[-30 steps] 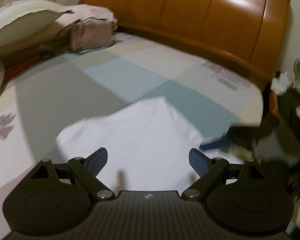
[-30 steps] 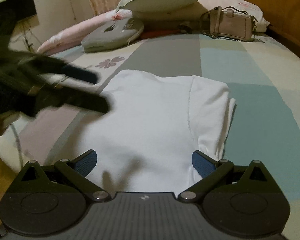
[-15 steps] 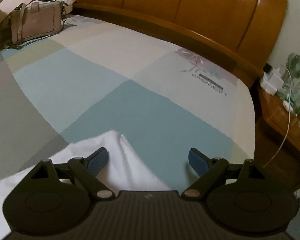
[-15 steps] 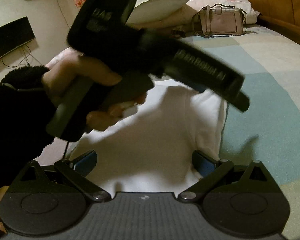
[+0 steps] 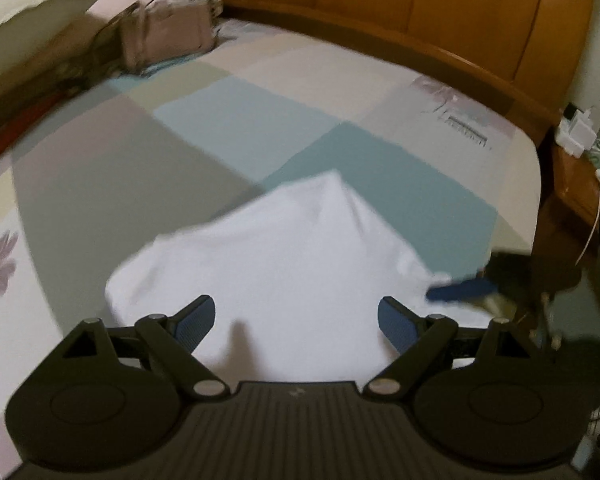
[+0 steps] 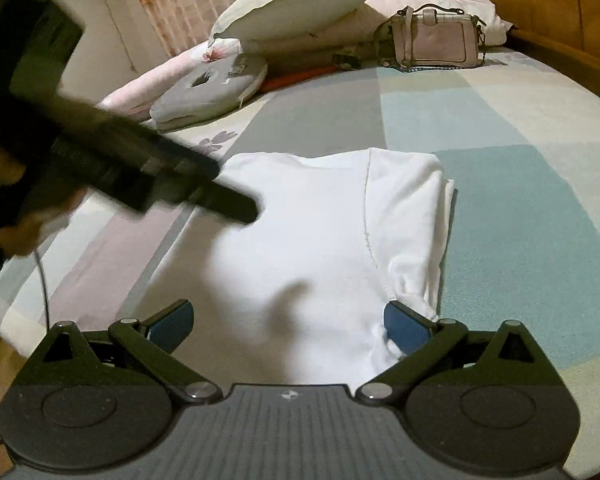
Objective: Fold clothes
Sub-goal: 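Move both open tools over the end of the folded white sweatshirt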
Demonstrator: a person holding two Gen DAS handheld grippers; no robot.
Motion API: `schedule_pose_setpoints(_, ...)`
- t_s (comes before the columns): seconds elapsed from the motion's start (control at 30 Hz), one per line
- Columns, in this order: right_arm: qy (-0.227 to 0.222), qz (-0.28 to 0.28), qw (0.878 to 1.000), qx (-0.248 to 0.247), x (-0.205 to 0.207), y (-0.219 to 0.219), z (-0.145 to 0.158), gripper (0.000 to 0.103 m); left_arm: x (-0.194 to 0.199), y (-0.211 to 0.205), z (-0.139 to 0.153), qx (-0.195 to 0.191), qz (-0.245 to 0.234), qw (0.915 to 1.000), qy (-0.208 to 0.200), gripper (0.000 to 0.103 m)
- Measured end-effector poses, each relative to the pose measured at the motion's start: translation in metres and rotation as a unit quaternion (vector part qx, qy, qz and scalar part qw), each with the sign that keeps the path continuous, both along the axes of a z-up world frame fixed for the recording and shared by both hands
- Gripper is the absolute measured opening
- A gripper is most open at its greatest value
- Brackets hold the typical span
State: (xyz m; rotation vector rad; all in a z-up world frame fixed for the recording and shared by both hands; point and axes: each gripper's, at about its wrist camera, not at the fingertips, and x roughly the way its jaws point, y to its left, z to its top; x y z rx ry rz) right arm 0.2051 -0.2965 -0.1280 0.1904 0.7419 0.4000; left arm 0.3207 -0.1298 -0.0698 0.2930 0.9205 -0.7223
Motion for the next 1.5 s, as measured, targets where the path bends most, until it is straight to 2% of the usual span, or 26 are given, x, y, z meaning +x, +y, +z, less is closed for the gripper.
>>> schedule_pose_setpoints(0.3,0.001,0.000,1.000,-0.005,-0.005,-0.001,-0.001,0.103,-0.012,0.027,-0.034,-0.058,0.050,0.9959,0.048,0.089)
schedule_pose_setpoints(0.67,-0.007,0.007,1.000,-0.019,-0.004,0.001,-0.004,0.103,-0.034,0.038,-0.031,-0.092,0.087,0.9909,0.046,0.090)
schedule_pose_setpoints(0.77,-0.014,0.020,0.998,-0.051,-0.008,0.009,-0.004,0.103,-0.040,0.041,-0.030,-0.101,0.097,0.9891,0.045,0.089)
schedule_pose_setpoints(0.83,-0.017,0.024,0.997,-0.067,-0.011,0.012,-0.003,0.103,-0.044,0.046,-0.022,-0.112,0.106,0.9876,0.033,0.089)
schedule_pose_setpoints(0.97,-0.020,0.015,0.997,-0.067,-0.014,0.012,0.009,0.103,-0.046,0.062,-0.005,-0.141,0.131,0.9814,0.009,0.090)
schedule_pose_setpoints(1.07,-0.026,0.006,0.999,-0.045,-0.004,0.014,0.016,0.103,-0.041,0.071,-0.005,-0.150,0.149,0.9773,0.011,0.090)
schedule_pose_setpoints(1.23,0.022,-0.004,0.999,0.031,0.017,-0.002,0.003,0.103,-0.028,0.086,-0.019,-0.163,0.197,0.9660,0.040,0.090)
schedule_pose_setpoints(1.3,0.036,-0.009,0.997,0.067,0.018,-0.014,-0.003,0.103,-0.025,0.092,-0.024,-0.173,0.204,0.9619,0.056,0.089)
schedule_pose_setpoints(1.5,0.050,-0.025,0.987,0.152,0.008,-0.055,0.011,0.103,-0.016,0.110,-0.042,-0.205,0.224,0.9471,0.104,0.089)
